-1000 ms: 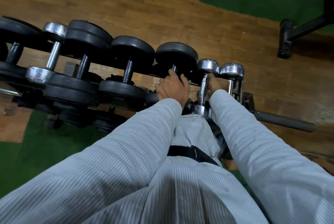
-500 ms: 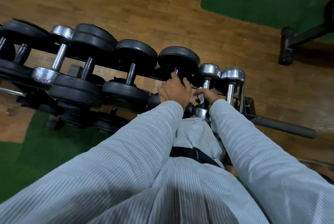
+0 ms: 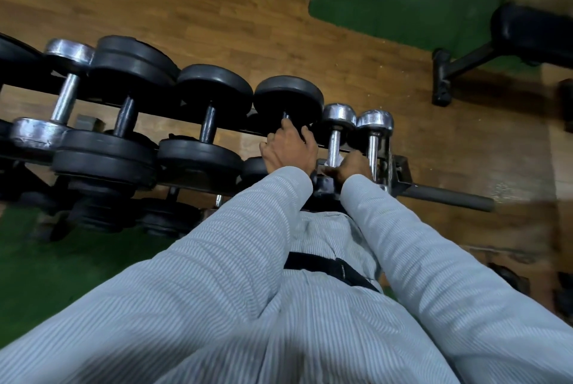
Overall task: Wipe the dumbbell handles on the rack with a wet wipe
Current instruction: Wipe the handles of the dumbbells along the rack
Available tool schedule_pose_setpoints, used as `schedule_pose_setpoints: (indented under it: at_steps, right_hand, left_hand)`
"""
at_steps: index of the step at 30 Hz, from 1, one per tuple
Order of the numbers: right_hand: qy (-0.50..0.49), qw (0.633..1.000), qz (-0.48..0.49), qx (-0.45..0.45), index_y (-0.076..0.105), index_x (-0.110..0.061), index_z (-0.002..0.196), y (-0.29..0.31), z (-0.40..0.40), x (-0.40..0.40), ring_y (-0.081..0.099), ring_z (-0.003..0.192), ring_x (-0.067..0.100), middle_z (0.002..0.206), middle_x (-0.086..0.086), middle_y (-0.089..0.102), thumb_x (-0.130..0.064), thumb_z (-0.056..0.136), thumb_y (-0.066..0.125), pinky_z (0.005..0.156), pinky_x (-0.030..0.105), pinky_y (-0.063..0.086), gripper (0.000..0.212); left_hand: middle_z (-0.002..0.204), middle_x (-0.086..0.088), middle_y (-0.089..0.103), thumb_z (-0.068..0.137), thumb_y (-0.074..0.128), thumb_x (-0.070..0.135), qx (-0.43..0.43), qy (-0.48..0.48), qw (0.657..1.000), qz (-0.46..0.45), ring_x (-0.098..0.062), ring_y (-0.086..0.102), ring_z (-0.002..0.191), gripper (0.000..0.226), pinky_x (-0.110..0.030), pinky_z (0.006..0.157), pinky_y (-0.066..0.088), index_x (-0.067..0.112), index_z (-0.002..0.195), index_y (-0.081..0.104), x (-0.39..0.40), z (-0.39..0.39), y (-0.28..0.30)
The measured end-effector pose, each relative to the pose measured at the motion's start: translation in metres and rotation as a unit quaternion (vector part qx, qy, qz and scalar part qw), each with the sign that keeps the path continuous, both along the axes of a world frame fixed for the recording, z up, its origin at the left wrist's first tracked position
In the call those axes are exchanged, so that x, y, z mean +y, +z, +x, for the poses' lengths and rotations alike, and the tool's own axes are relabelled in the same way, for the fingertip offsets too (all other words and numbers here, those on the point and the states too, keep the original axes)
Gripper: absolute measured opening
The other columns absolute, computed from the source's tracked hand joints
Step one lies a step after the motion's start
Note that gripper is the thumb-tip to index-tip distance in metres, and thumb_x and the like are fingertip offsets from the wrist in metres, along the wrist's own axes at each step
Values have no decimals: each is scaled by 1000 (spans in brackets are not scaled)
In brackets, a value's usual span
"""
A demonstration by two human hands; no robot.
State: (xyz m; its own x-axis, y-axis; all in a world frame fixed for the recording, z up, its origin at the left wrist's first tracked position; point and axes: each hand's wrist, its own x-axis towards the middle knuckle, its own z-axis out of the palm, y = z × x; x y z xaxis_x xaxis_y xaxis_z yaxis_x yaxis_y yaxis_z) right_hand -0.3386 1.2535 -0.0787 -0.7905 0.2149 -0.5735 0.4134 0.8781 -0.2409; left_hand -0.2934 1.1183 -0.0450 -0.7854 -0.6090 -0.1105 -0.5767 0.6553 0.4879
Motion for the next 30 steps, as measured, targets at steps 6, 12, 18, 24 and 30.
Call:
schedule_pose_setpoints:
  at_steps: [6, 12, 18, 24, 30]
  right_hand:
    - [99, 986, 125, 57, 65, -11, 96, 18, 1, -9, 64, 89, 32, 99, 11, 68, -18, 78, 85, 70, 38, 52, 28]
    - [124, 983, 126, 50, 65, -7, 101, 28, 0, -11, 66, 101, 40, 108, 20, 67, -7, 87, 67, 76, 43, 52, 14]
    - [66, 991, 105, 47, 67, -9, 73, 34, 10, 37, 70, 86, 38, 79, 17, 64, -15, 89, 67, 67, 32, 46, 17]
    - [3, 981, 88, 173, 82, -19, 102, 43, 7, 83, 71, 96, 32, 107, 8, 77, -8, 86, 69, 75, 31, 53, 23]
    - [64, 984, 30, 161, 80, -22, 82, 32, -11, 109, 70, 88, 25, 97, -2, 75, -3, 82, 70, 75, 32, 57, 22]
  left_hand:
    - [99, -11, 73, 99, 44, 42, 38, -14, 999, 34, -34, 65, 94, 36, -47, 84, 46, 10, 108, 58, -2, 6, -2]
    - [93, -8, 73, 98, 45, 41, 72, -21, 996, 51, -33, 65, 92, 31, -46, 83, 46, 13, 103, 58, -4, 11, -1]
    - [95, -5, 72, 94, 45, 36, 61, -20, 997, 47, -29, 64, 92, 25, -45, 84, 45, 15, 103, 57, -1, 9, -2]
    - [99, -7, 73, 91, 51, 29, 45, -15, 998, 35, -31, 65, 98, 22, -47, 90, 45, 15, 106, 59, 0, 7, -2]
    - [93, -8, 72, 89, 54, 24, 46, -49, 998, 7, -33, 66, 91, 18, -45, 92, 42, 15, 103, 58, 16, -2, 3]
